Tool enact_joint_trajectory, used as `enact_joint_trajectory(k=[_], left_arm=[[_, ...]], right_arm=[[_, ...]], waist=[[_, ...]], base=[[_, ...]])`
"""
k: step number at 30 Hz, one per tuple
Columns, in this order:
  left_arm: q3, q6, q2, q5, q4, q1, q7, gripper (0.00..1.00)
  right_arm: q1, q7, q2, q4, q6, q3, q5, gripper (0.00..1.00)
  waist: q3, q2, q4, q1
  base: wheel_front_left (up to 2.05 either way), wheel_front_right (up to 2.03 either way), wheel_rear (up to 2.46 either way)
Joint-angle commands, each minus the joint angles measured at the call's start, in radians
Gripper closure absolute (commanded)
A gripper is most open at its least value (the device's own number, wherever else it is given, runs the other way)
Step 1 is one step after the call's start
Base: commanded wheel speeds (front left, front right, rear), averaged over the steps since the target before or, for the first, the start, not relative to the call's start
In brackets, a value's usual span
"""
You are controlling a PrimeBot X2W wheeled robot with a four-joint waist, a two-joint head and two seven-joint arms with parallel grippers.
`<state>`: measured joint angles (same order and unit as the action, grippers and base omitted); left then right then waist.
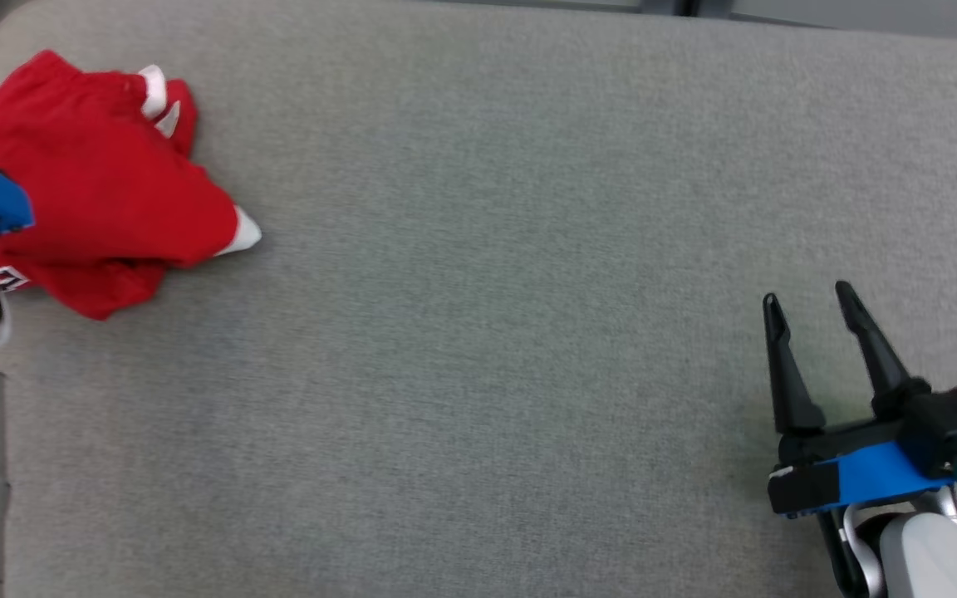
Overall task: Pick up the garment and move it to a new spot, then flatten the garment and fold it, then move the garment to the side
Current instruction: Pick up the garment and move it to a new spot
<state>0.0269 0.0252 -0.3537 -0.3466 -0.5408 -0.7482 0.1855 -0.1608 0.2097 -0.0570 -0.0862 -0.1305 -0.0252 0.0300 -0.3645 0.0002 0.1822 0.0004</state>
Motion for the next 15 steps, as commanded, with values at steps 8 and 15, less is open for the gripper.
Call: enact_joint_trajectory(k=[8,15], left_arm=[[0.001,-0.052,-0.074,-0.030,-0.249,-0.149,-0.116,0.00],[-0.030,-0.106,-0.053,-0.056,-0.446,-0.191,-0.224,0.00]], right_arm=[[-0.021,-0.028,-0.012,0.107,0.000,-0.023,-0.018,0.00],[-0.024,-0.040,-0.013,0.140,0.000,-0.027,-0.024,0.00]], waist=[[-0.097,-0.0002,-0.061,-0.0004],[-0.123,-0.0002,-0.066,-0.0004]], base=[[0.00,0.00,0.00],[0.00,0.00,0.00]])
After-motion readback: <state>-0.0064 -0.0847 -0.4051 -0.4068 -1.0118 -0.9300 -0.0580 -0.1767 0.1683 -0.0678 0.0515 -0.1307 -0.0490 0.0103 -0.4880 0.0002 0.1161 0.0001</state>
